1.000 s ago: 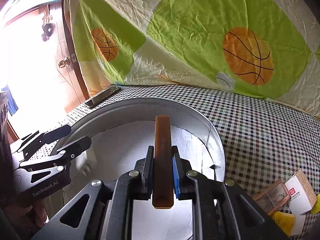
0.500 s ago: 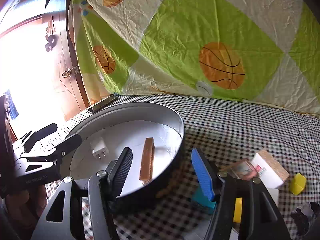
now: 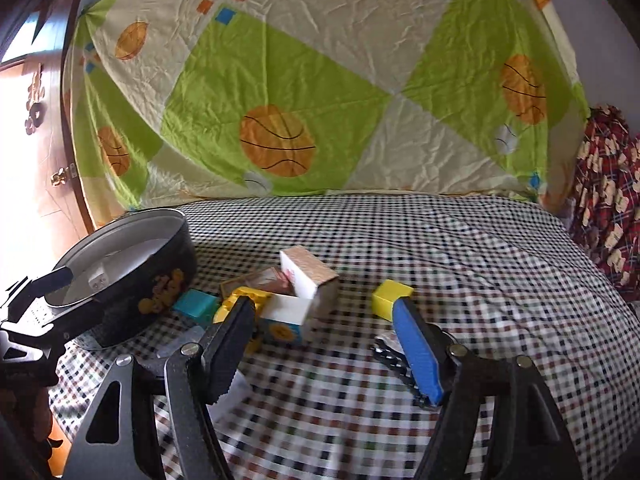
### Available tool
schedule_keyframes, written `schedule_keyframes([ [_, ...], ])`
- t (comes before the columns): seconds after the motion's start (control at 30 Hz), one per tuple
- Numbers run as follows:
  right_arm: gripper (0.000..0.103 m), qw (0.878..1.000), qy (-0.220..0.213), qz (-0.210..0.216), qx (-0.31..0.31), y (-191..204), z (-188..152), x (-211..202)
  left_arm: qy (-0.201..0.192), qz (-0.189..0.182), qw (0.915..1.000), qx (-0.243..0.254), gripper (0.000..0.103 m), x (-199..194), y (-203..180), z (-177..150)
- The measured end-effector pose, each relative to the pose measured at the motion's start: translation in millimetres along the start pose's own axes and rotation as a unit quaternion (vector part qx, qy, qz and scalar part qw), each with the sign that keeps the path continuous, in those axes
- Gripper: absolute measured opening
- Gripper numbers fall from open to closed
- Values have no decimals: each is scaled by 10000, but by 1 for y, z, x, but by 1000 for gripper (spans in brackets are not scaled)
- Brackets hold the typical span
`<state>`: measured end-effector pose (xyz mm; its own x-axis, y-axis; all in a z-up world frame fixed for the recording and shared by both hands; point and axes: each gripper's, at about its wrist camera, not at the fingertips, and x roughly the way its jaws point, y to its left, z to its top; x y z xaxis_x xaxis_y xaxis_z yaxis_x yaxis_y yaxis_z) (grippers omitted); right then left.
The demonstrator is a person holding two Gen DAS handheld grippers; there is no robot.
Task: Organize rigid objects
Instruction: 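Grasp the clear plastic box with left tool while right tool grasps the black hair clip, then carry the clear box and hair clip over the round tin with both tools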
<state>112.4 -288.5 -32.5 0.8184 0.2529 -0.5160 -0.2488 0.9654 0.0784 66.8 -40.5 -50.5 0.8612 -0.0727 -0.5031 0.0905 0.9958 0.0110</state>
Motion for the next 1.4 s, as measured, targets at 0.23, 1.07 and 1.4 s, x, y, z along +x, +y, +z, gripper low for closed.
schedule_keyframes([
  [0.23,73,9980,378,-408,310,-38,-9,9,487,-372,9975,342,102,26,-44,-4],
  [1.07,54,9866,1601,-297,25,-41,-17,62,1545,-726,9831,665,80,75,-68,-11],
  [1.4,50,9902,1374,-226,111,-44,-15,55,1212,-692,9887,539,80,63,-60,-11],
])
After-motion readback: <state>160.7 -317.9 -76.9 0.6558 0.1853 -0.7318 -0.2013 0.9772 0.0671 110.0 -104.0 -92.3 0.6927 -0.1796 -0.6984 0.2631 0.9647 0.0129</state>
